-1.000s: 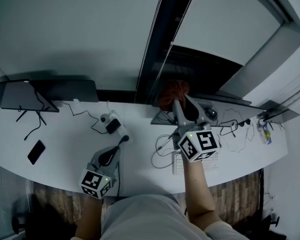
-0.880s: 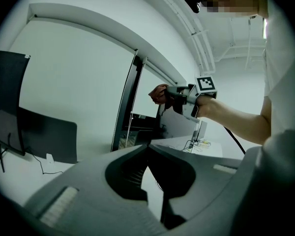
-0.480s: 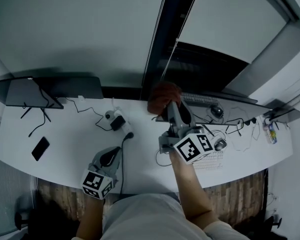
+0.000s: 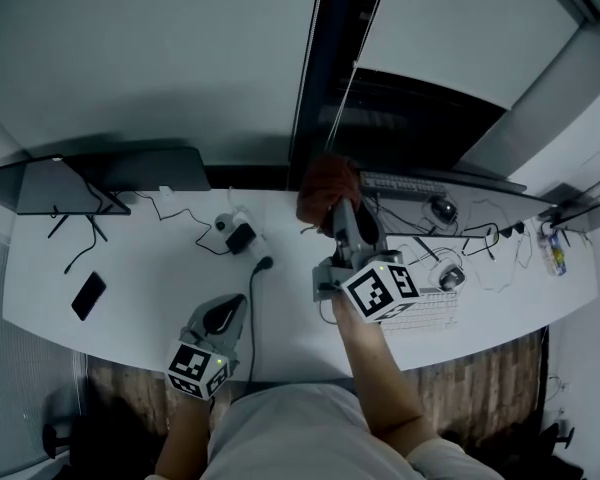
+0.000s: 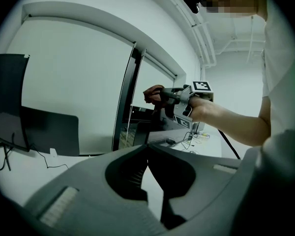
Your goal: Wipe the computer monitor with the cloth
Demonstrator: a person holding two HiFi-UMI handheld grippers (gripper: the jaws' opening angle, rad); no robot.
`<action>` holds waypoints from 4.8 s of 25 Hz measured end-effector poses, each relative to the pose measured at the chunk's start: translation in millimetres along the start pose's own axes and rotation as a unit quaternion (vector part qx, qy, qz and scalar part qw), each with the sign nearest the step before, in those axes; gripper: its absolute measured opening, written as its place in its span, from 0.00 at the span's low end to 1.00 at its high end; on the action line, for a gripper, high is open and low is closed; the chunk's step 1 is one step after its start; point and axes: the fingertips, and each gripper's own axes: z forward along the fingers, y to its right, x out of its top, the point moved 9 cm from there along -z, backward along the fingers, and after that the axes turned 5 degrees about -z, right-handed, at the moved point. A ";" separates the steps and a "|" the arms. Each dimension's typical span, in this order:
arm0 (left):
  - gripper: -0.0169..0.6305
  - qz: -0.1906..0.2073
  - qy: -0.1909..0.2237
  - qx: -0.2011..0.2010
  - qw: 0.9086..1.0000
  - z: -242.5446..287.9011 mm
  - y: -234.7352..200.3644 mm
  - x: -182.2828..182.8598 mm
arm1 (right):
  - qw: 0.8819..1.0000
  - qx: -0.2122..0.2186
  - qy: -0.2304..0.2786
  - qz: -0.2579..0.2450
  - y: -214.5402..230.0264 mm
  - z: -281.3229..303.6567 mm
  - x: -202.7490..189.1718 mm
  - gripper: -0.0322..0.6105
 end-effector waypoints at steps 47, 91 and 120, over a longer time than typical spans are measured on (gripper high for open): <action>0.04 -0.022 -0.096 0.040 0.994 18.9 -30.1 -40.6 | 0.978 -0.115 -0.173 -0.001 115.3 -23.4 -210.8 0.16; 0.04 -0.017 -0.131 0.040 0.990 38.1 8.2 -54.4 | 0.963 -0.139 -0.196 0.119 188.8 -43.5 -236.5 0.16; 0.04 -0.015 -0.150 0.040 0.988 88.2 98.2 -77.3 | 0.965 -0.136 -0.194 0.112 289.3 -92.5 -179.2 0.16</action>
